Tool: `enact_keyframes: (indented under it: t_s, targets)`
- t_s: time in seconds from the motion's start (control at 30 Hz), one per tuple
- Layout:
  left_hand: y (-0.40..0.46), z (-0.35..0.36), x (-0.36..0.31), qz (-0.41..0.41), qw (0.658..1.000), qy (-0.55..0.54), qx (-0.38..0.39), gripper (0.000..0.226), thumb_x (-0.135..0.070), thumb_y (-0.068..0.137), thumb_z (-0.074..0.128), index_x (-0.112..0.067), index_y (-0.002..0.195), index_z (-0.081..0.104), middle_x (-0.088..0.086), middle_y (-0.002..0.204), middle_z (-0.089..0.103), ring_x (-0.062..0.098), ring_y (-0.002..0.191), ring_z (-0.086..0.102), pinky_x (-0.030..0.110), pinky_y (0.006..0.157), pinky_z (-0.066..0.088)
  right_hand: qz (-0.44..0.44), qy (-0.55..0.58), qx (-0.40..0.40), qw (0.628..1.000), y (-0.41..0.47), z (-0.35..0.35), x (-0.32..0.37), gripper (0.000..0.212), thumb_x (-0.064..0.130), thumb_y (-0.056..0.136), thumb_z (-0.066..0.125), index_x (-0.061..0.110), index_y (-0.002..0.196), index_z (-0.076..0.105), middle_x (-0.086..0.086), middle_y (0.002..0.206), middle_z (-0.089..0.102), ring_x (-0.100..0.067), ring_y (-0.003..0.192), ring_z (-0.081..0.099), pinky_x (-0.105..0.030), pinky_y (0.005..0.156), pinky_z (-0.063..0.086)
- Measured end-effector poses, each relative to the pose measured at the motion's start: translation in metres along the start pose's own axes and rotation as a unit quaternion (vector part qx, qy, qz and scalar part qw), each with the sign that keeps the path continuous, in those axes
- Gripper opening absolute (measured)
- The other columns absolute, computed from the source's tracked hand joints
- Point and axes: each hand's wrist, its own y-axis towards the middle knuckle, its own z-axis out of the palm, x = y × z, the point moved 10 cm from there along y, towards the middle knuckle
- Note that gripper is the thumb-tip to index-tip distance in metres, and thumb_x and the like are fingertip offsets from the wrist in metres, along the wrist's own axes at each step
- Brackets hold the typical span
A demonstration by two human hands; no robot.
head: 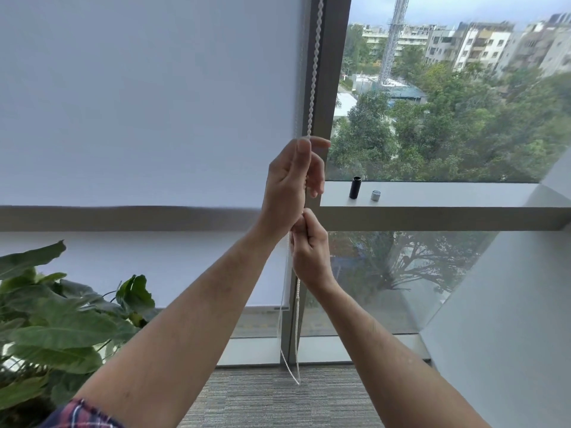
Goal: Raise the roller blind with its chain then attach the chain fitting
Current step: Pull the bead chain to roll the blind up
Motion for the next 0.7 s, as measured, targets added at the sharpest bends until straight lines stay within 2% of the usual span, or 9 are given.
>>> enact_keyframes:
  t_s: [0.07, 0.13, 0.2, 0.3, 0.4, 0.47, 0.53, 0.6, 0.7]
  targets:
    - [0.001, 0.002, 0.003, -0.005, 1.000, -0.015, -0.011, 0.037, -0.024, 0.106, 0.031, -0.004, 0.094, 0.060, -0.005, 0.056, 0.038, 0.011, 0.043, 0.032, 0.023, 0.041, 0.028, 0.005, -0.005, -0.002, 1.000, -0.005, -0.002, -0.006, 0.036, 0.020, 0.103, 0.040, 0.037, 0.071, 0.041, 0.014, 0.055, 0.037, -0.011, 0.050, 0.027, -0.033, 0.046, 0.024]
    - [-0.005, 0.000, 0.013, -0.022, 0.999, -0.013, -0.032, 0.037, -0.025, 0.106, 0.034, -0.017, 0.078, 0.057, -0.013, 0.050, 0.035, 0.006, 0.040, 0.028, 0.018, 0.039, 0.025, 0.014, -0.002, 0.006, 1.000, -0.010, -0.002, -0.013, 0.032, 0.016, 0.099, 0.040, 0.030, 0.070, 0.041, 0.014, 0.053, 0.037, -0.009, 0.050, 0.026, -0.030, 0.045, 0.023]
    - [-0.013, 0.002, 0.020, -0.028, 0.999, 0.007, -0.042, 0.040, -0.024, 0.105, 0.036, -0.025, 0.069, 0.051, -0.013, 0.047, 0.035, 0.006, 0.038, 0.027, 0.017, 0.038, 0.024, 0.037, 0.014, 0.016, 0.999, -0.016, -0.001, -0.022, 0.032, 0.013, 0.096, 0.040, 0.030, 0.069, 0.043, 0.016, 0.052, 0.038, -0.006, 0.049, 0.026, -0.025, 0.045, 0.024]
    - [-0.021, -0.004, 0.026, -0.026, 0.997, 0.031, -0.068, 0.040, -0.023, 0.104, 0.038, -0.028, 0.066, 0.049, -0.010, 0.047, 0.034, 0.006, 0.039, 0.028, 0.019, 0.038, 0.024, 0.079, 0.070, 0.050, 0.993, -0.022, 0.002, -0.035, 0.036, 0.015, 0.100, 0.041, 0.032, 0.068, 0.046, 0.018, 0.053, 0.038, -0.002, 0.047, 0.029, -0.017, 0.045, 0.026]
    - [-0.023, -0.010, 0.026, -0.015, 0.995, 0.046, -0.084, 0.038, -0.024, 0.104, 0.039, -0.027, 0.067, 0.049, -0.009, 0.049, 0.035, 0.008, 0.040, 0.029, 0.022, 0.039, 0.025, 0.087, 0.085, 0.075, 0.990, -0.014, -0.004, -0.031, 0.034, 0.031, 0.103, 0.041, 0.029, 0.071, 0.051, 0.015, 0.057, 0.046, -0.004, 0.049, 0.038, -0.020, 0.048, 0.034]
    - [-0.024, -0.012, 0.026, -0.010, 0.994, 0.060, -0.089, 0.037, -0.024, 0.103, 0.040, -0.028, 0.068, 0.049, -0.010, 0.050, 0.039, 0.006, 0.042, 0.032, 0.022, 0.041, 0.028, 0.069, 0.082, 0.062, 0.992, 0.000, -0.015, -0.018, 0.034, 0.048, 0.102, 0.040, 0.027, 0.086, 0.063, 0.009, 0.073, 0.063, -0.010, 0.064, 0.057, -0.027, 0.061, 0.047]
    - [-0.026, -0.012, 0.028, -0.009, 0.994, 0.068, -0.089, 0.037, -0.019, 0.102, 0.041, -0.029, 0.068, 0.050, -0.011, 0.051, 0.044, 0.001, 0.044, 0.036, 0.019, 0.043, 0.033, 0.071, 0.104, 0.039, 0.991, 0.019, -0.022, -0.001, 0.053, 0.061, 0.095, 0.035, 0.017, 0.107, 0.064, -0.006, 0.092, 0.070, -0.018, 0.084, 0.066, -0.034, 0.076, 0.053]
    - [-0.031, -0.009, 0.035, -0.012, 0.994, 0.080, -0.076, 0.035, -0.014, 0.101, 0.041, -0.024, 0.069, 0.053, -0.013, 0.052, 0.047, 0.000, 0.047, 0.038, 0.018, 0.047, 0.034, 0.058, 0.112, 0.023, 0.992, 0.041, -0.028, 0.025, 0.059, 0.062, 0.091, 0.033, 0.014, 0.109, 0.064, -0.007, 0.093, 0.070, -0.021, 0.088, 0.067, -0.037, 0.081, 0.053]
    - [-0.045, -0.011, 0.052, -0.036, 0.992, 0.105, -0.066, 0.037, -0.016, 0.099, 0.040, -0.031, 0.067, 0.049, -0.013, 0.053, 0.044, 0.005, 0.050, 0.035, 0.022, 0.050, 0.031, 0.012, 0.148, 0.028, 0.989, 0.071, -0.027, 0.072, 0.044, 0.045, 0.102, 0.034, 0.013, 0.101, 0.065, 0.000, 0.076, 0.067, -0.018, 0.069, 0.063, -0.038, 0.069, 0.054]
